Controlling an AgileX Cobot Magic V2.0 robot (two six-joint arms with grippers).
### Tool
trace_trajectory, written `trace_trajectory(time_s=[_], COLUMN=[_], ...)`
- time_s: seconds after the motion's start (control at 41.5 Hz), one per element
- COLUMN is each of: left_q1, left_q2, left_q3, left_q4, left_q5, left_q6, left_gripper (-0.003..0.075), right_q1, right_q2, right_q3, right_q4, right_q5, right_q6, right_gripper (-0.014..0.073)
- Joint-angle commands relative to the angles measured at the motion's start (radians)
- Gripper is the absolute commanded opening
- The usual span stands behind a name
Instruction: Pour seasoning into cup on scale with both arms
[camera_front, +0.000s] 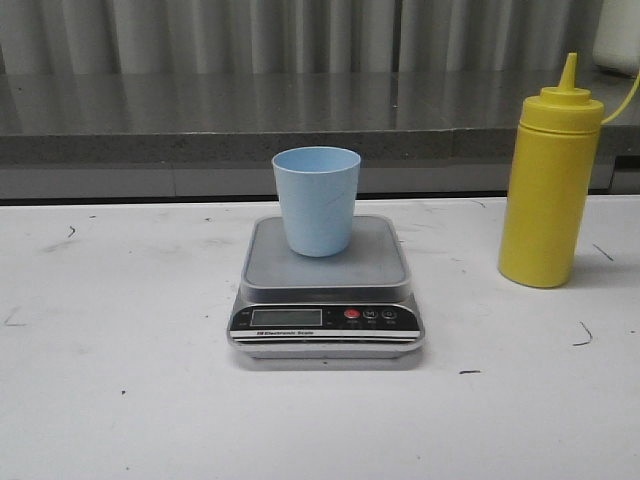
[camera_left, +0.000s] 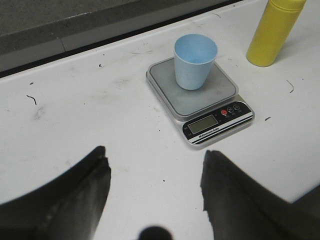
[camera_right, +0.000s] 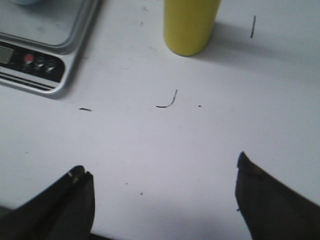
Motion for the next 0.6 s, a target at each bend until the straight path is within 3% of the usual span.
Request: trace_trajectory(time_s=[0.0,0.289,0.578], left_q1=[-0.007,-0.007,-0.007], left_q2=[-0.002,-0.002,-0.002], left_q3=[-0.025,-0.025,-0.025], left_q4=[0.000,0.000,0.000], left_q5=[-0.065,-0.065,-0.065], left_q6=[-0.010,-0.010,-0.010], left_gripper=[0.0400,0.0400,0.0400], right_q1=[0.003,0.003,0.003], right_q2=[-0.095,-0.313,-0.347], right_q3=[-0.036,-0.034,-0.032], right_q4=[0.042,0.039,0.053], right_q5=[-0.002,0.092,0.090], right_q6=[-0.042,-0.040,-0.040], right_gripper=[0.0591,0.0591,0.0591])
